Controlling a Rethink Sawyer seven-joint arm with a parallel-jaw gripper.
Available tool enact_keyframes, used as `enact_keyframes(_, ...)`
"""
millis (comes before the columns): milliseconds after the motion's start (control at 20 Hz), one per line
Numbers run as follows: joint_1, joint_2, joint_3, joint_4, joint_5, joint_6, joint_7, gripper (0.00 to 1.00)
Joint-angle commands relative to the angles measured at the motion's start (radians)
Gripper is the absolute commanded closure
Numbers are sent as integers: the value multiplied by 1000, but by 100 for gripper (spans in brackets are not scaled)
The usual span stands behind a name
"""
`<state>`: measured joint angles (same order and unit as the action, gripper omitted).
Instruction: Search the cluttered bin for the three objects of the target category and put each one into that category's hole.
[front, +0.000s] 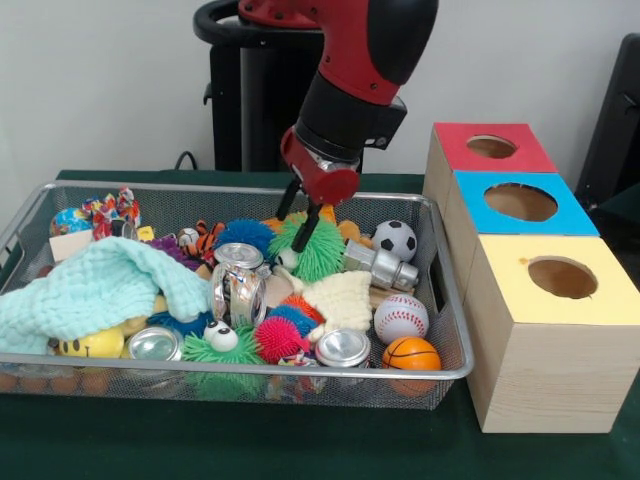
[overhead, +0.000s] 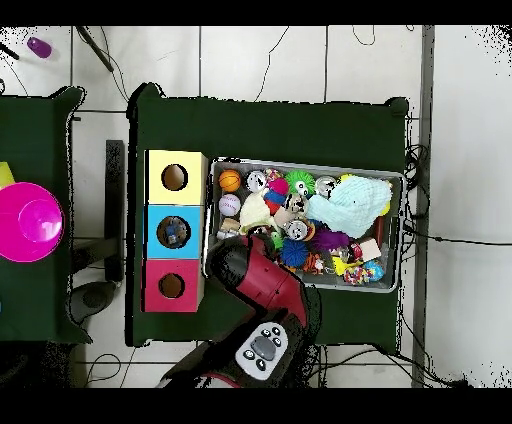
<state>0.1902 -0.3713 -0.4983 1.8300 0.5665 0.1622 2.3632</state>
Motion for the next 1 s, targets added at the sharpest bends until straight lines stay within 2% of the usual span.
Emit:
enact_keyframes(50, -53, -7, 193, 63, 80, -14, 250, 0)
enact_keyframes(450, -82, -9, 236, 87, 84, -76, 240, 0)
enact_keyframes(500, -83, -10, 239, 90, 87, -82, 244, 100)
enact_keyframes(1000, -58, -4, 205, 72, 83, -43, 222, 100)
